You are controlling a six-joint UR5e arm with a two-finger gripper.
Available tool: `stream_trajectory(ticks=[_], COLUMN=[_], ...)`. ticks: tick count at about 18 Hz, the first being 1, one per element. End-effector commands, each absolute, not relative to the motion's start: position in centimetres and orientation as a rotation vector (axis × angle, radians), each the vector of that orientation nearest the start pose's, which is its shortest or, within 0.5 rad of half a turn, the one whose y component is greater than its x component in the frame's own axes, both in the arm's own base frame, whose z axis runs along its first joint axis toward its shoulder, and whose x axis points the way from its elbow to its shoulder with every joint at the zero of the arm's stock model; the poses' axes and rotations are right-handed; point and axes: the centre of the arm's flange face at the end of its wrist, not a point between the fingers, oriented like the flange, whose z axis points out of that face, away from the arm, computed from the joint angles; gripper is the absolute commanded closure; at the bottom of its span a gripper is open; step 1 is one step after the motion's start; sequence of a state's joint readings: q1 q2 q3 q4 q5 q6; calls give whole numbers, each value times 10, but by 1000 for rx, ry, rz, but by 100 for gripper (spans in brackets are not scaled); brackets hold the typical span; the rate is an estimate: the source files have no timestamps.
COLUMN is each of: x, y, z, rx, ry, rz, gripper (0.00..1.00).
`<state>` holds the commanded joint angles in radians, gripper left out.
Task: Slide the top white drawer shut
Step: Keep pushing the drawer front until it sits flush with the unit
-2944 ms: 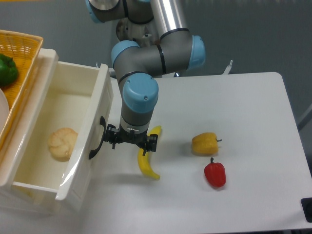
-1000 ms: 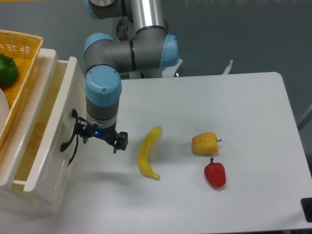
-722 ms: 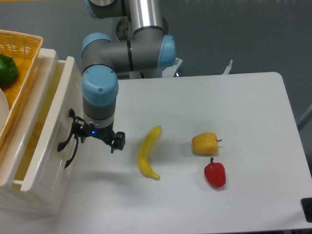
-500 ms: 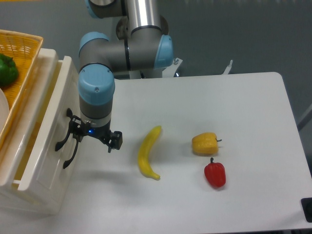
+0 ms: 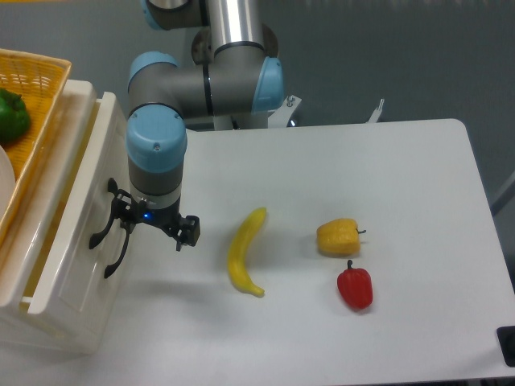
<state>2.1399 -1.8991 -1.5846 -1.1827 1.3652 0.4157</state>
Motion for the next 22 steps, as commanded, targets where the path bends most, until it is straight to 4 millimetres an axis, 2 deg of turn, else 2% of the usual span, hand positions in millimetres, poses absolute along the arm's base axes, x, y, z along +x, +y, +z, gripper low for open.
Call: stream_trajectory(ticks=[7, 14, 22], x=[-196, -185, -185], y=[596, 600, 601], z=[343, 344, 341], rx=[-2982, -2983, -2989], ry=[-217, -191, -190], rz=[-243, -247, -246], gripper=[0, 0, 0])
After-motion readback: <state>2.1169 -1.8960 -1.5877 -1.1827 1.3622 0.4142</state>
